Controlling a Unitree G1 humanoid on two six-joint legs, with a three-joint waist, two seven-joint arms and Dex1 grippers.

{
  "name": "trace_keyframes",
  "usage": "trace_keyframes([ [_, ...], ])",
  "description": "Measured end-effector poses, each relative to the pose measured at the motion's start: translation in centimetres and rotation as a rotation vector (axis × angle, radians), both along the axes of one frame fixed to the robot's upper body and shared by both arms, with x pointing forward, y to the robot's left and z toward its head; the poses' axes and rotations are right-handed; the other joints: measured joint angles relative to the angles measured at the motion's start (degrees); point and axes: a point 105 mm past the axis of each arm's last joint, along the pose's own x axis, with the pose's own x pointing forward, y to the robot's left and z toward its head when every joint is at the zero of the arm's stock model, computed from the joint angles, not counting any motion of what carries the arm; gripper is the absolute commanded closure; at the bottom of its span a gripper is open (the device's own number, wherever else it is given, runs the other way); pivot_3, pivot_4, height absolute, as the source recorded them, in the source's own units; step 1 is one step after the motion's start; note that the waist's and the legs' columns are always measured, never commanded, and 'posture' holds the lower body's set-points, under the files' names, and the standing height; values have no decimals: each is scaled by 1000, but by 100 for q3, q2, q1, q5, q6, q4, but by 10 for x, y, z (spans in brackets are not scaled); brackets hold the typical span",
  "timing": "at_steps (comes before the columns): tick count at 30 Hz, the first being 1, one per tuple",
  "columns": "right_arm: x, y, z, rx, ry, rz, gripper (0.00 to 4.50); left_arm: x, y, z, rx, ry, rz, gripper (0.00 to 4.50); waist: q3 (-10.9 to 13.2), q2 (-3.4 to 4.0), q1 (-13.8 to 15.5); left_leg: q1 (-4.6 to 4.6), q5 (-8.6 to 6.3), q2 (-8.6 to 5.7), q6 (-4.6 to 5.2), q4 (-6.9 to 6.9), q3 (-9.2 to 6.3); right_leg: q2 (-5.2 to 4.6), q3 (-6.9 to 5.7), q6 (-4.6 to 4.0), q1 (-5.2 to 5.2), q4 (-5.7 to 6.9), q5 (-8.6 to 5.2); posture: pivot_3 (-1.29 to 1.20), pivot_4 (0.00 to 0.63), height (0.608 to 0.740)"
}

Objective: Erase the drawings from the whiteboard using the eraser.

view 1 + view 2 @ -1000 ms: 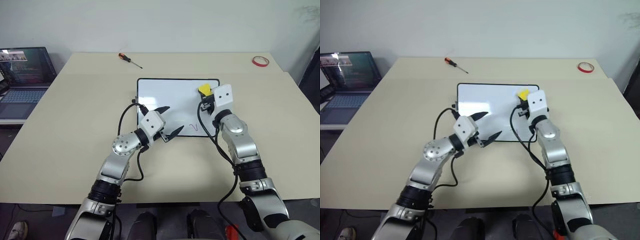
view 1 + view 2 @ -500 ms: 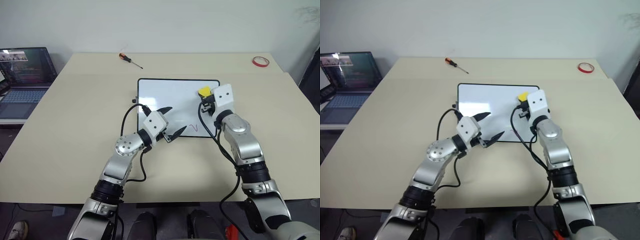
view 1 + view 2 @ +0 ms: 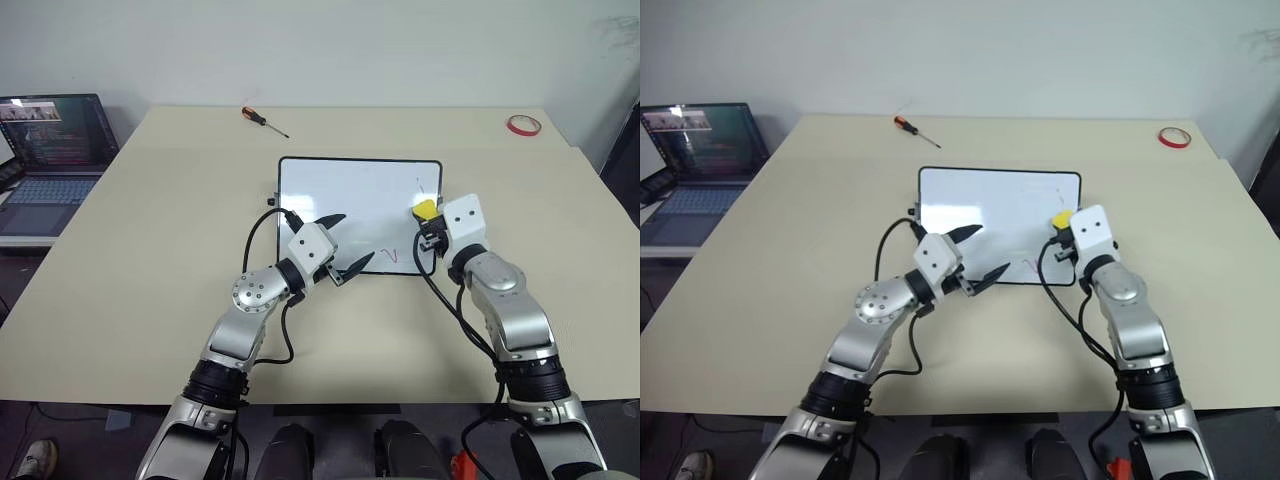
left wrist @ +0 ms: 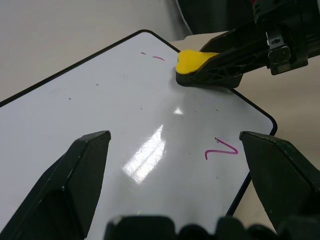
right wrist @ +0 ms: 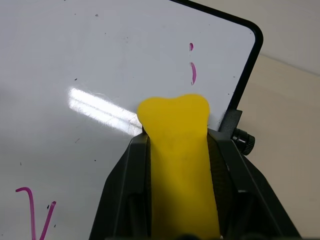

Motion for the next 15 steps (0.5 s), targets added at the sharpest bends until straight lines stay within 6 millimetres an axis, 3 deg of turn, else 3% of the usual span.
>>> trace_keyframes([
  [9, 18, 21, 30, 50, -145, 56, 3341, 1, -2, 3, 2, -13, -8, 0, 1, 0, -32, -10, 0, 2, 0, -6, 0, -1, -1, 0, -9, -11, 0, 0, 150, 740],
  [15, 35, 20, 32, 35, -142, 32, 3341, 1, -1, 2, 5, -11, -6, 0, 1, 0, -31, -10, 0, 2, 0, -7, -2, -2, -3, 0, -10, -11, 0, 0, 150, 740],
])
